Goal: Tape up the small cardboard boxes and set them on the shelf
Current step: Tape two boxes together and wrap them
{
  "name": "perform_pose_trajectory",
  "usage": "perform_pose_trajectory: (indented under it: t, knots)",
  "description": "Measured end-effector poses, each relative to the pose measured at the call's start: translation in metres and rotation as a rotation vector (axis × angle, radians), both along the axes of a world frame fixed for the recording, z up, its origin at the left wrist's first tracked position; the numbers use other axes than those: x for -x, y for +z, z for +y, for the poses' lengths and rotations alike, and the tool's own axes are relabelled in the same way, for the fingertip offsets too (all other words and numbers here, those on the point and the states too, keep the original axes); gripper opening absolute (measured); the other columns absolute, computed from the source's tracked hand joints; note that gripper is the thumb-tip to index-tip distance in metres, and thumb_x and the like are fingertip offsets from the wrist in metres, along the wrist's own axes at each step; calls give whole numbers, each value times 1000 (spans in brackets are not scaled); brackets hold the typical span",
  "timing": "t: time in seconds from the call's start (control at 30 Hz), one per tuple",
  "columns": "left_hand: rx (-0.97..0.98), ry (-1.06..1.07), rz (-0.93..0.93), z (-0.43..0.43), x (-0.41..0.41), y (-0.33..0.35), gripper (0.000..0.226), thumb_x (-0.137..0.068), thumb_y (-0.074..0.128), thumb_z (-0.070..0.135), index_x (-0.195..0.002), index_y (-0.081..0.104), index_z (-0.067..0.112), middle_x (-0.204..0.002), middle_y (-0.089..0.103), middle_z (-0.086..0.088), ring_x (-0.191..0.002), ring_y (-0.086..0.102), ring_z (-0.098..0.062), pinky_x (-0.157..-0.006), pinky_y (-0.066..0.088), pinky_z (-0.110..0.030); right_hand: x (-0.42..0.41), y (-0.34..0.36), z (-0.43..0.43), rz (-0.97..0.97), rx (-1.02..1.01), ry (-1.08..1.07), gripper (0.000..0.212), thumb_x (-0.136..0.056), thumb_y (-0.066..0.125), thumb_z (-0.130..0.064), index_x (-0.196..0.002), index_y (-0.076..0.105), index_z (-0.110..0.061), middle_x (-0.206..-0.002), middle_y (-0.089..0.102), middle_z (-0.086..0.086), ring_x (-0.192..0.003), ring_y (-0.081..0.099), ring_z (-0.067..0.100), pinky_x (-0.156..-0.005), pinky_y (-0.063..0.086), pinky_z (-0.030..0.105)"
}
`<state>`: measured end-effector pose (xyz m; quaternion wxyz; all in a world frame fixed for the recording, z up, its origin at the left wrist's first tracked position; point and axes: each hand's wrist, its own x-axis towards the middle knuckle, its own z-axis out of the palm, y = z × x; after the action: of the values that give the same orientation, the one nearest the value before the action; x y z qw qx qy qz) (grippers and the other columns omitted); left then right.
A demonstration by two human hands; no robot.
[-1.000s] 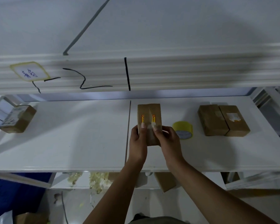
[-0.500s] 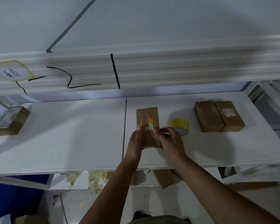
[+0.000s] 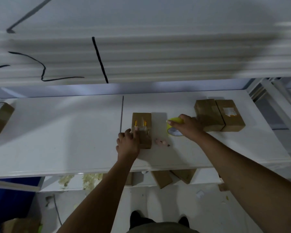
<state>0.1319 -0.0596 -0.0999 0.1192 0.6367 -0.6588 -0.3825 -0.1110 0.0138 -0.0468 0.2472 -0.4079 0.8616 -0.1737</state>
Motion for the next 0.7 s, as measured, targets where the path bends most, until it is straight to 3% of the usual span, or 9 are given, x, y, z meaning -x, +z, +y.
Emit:
perform_pose_trajectory:
  t: [0.1,0.17,0.23,0.3,0.37,0.43,0.5,0.6,0.7]
  knots:
    - [163,81,15,12,4,9,62,-110,38,59,-154,47,16,-150,48,-21,-139,43,-40,-114,37,-55,1,7,-8,-213,127,-69,49,-83,80,-54,-67,51,-18,-67,52,0,-77,58,23,-65,39,33]
    - [447,56,94,17,5,19,42,-110,51,35,-143,58,10,-138,57,-19,-127,49,-38,-105,45,-52,-3,14,-11,-218,188,-55,47,-80,84,-45,-63,50,-17,-63,48,-1,-69,54,18,-60,36,31]
    - [565,-93,207,15,17,27,33,-104,57,18,-136,61,10,-132,60,-15,-120,53,-32,-99,54,-51,-10,21,-14,-162,218,-7,42,-79,85,-38,-65,52,-16,-63,48,-3,-65,53,14,-56,34,29]
    - [459,-270,291,5,38,41,42,-108,52,16,-150,52,17,-143,58,-12,-128,55,-28,-105,55,-49,-16,27,-14,-141,245,25,35,-78,82,-31,-67,55,-13,-63,50,-4,-64,52,13,-56,34,28]
    - [244,-476,318,-8,56,56,56,-114,43,16,-167,28,25,-161,48,-11,-145,49,-28,-118,45,-47,-21,34,-11,-132,273,57,33,-79,80,-26,-69,55,-8,-64,50,-3,-65,51,16,-57,34,29]
    - [54,-622,358,-20,66,64,57,-116,36,13,-169,21,25,-165,45,-14,-150,45,-29,-124,37,-42,-24,38,-6,-108,308,99,33,-79,81,-26,-70,55,-6,-66,51,-1,-68,52,18,-59,34,32]
    - [-74,-644,433,-30,70,66,47,-116,33,6,-163,38,12,-154,55,-22,-141,53,-28,-119,39,-35,-27,45,0,-93,354,111,33,-78,82,-29,-66,54,-16,-68,52,-2,-73,53,20,-59,34,31]
    - [-169,-623,572,-32,69,69,31,-114,37,3,-133,60,-6,-125,69,-34,-108,68,-15,-98,46,-18,-17,73,1,-195,485,53,35,-71,78,-42,-66,52,-19,-68,49,-8,-71,53,15,-62,36,30]
    - [-267,-506,786,-30,67,67,27,-115,42,11,-113,67,1,-92,72,-12,-87,74,-9,-90,55,-18,8,101,-6,-358,598,-10,33,-71,85,-33,-72,62,-9,-70,56,-5,-70,60,13,-69,42,30]
